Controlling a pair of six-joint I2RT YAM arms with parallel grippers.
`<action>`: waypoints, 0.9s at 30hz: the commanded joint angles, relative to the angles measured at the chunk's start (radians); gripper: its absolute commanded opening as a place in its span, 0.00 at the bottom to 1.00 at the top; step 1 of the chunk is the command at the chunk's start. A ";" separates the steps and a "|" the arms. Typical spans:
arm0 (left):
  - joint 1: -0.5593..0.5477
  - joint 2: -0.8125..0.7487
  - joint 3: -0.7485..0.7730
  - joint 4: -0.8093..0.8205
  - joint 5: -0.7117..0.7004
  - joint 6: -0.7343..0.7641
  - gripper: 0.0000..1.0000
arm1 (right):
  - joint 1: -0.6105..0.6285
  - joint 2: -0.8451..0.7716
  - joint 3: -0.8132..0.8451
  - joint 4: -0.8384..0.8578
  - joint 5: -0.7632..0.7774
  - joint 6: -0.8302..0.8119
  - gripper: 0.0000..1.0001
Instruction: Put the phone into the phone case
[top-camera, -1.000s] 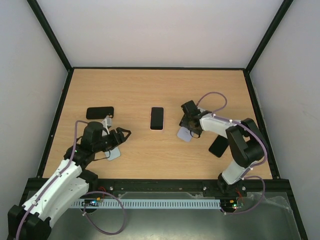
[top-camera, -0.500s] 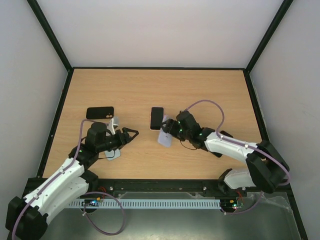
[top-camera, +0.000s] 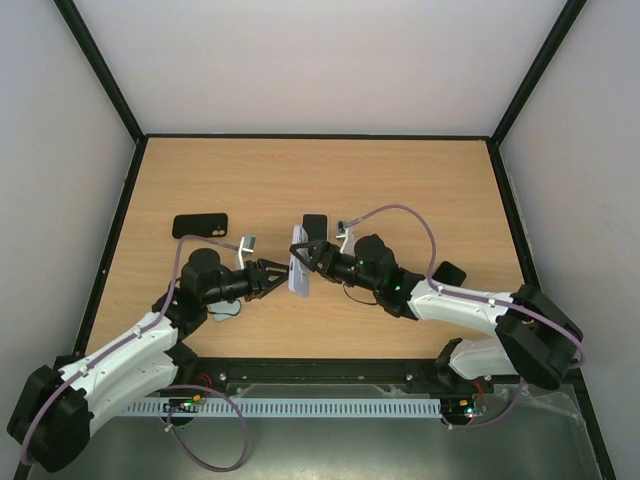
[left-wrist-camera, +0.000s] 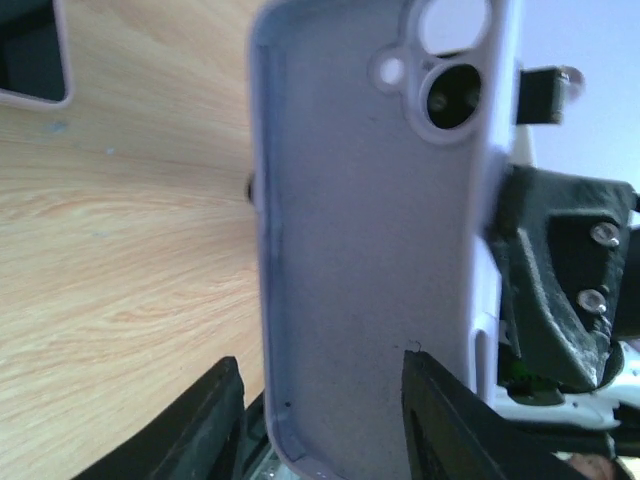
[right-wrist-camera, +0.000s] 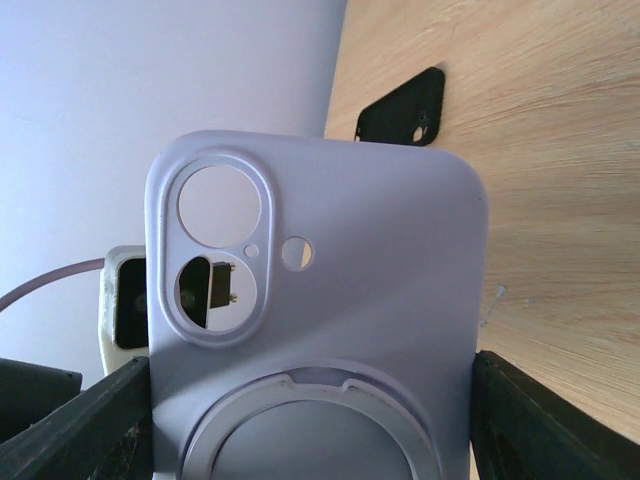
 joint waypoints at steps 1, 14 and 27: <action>-0.020 -0.008 -0.012 0.131 0.016 -0.032 0.38 | 0.010 -0.007 -0.028 0.107 0.016 0.025 0.68; -0.025 -0.014 -0.049 0.268 0.023 -0.115 0.58 | 0.020 -0.013 -0.056 0.136 0.038 0.051 0.67; -0.037 -0.168 -0.065 0.198 -0.075 -0.129 0.64 | 0.056 -0.019 -0.106 0.225 0.091 0.111 0.65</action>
